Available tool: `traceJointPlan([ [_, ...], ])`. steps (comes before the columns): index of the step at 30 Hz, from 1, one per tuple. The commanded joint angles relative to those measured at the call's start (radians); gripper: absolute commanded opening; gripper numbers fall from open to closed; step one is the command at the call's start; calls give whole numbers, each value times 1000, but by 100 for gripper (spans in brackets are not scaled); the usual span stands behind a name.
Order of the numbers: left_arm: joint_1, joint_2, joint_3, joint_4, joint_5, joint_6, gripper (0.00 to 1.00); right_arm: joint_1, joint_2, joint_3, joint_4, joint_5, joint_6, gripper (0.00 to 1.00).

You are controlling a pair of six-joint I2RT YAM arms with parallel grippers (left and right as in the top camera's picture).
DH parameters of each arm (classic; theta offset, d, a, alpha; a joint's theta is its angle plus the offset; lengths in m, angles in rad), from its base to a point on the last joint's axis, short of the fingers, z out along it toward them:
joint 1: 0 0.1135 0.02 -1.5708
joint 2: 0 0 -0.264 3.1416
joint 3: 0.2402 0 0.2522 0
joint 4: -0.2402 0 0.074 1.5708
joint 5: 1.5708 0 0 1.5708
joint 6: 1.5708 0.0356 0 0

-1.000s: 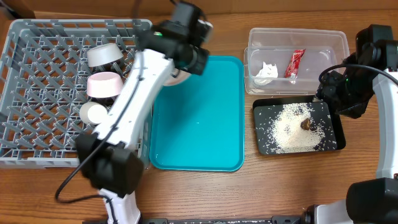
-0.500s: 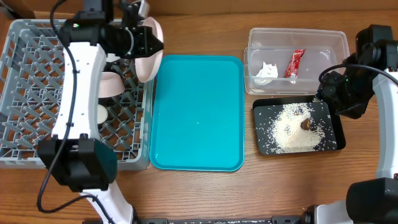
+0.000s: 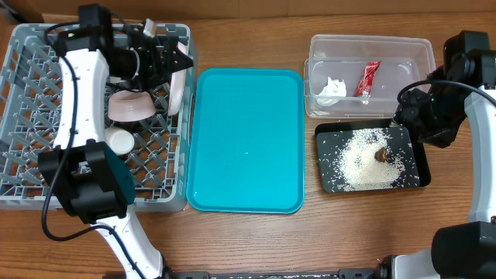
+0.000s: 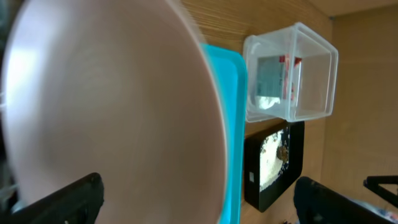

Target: Sort waste into correct bins and load items into the dishwasher

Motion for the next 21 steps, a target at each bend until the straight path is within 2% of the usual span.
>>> traceJointPlan([
  [1, 20, -34, 5, -17, -52, 3, 100, -1, -28, 29, 38, 0, -5, 72],
  [4, 14, -85, 5, -28, -141, 14, 100, 6, -28, 29, 129, -66, -21, 80],
  [8, -14, -182, 5, -34, -315, 5, 100, 47, -28, 29, 297, -194, -120, 85],
  [14, -80, -285, 5, -107, -655, -85, 100, 153, -20, 27, 460, -163, -167, 100],
  [16, -94, -292, 5, -177, -705, -85, 100, 178, -12, 26, 471, -147, -166, 100],
  [21, -99, -287, 5, -355, -724, -127, 100, 196, -2, 18, 409, -113, -163, 100],
])
